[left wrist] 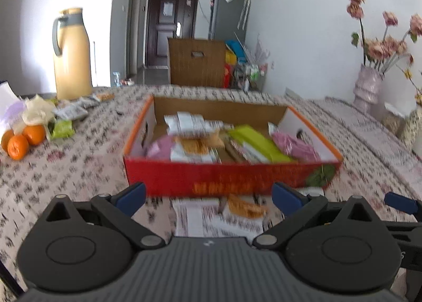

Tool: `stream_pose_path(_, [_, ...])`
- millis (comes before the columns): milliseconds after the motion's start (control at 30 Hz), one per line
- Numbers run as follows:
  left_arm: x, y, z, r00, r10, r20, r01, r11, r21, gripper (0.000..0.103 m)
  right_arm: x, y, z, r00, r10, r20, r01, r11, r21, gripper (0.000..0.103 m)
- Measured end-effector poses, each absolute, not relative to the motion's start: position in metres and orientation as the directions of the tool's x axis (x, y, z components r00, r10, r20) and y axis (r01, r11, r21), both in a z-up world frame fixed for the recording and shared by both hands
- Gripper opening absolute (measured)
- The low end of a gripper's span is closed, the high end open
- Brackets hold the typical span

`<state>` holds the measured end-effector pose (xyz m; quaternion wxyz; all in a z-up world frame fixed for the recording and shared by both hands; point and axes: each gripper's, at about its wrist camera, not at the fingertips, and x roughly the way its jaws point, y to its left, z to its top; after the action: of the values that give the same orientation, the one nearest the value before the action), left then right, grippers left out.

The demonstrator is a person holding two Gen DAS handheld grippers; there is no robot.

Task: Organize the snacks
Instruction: 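Withdraw both open grippers from the box toward the packets on the table, then grasp a cookie packet with the right gripper while the left grasps a white crisp packet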

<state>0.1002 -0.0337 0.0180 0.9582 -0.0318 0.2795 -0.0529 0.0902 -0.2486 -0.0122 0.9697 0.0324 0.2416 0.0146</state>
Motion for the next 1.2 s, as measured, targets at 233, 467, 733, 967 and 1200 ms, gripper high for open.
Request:
stream_pose_path(233, [0.096, -0.051, -0.014, 0.773, -0.129, -0.621, 0.111, 0.991, -0.068, 0.103, 0.072, -0.254, -0.036, 0.853, 0.029, -0.521, -0.003, 0.999, 0.051, 0.103])
stream_pose_path(467, [0.091, -0.07, -0.037, 0.731, -0.141, -0.667, 0.15, 0.988, -0.044, 0.103, 0.064, -0.265, -0.048, 0.833, 0.01, -0.553, 0.026, 0.998, 0.058, 0.103])
stream_pose_path(733, [0.09, -0.082, -0.044, 0.729, -0.137, -0.67, 0.173, 0.985, -0.013, 0.061, 0.063, -0.267, -0.055, 0.823, 0.021, -0.568, 0.021, 0.998, 0.067, 0.103])
stream_pose_path(967, [0.082, -0.078, -0.042, 0.739, -0.169, -0.653, 0.199, 0.98, -0.028, 0.057, 0.066, -0.264, -0.057, 0.816, 0.023, -0.577, 0.017, 0.998, 0.064, 0.103])
stream_pose_path(1200, [0.064, -0.066, -0.019, 0.781, -0.205, -0.59, 0.22, 0.974, -0.047, 0.057, 0.071, -0.261, -0.055, 0.816, 0.028, -0.577, 0.008, 0.998, 0.059, 0.103])
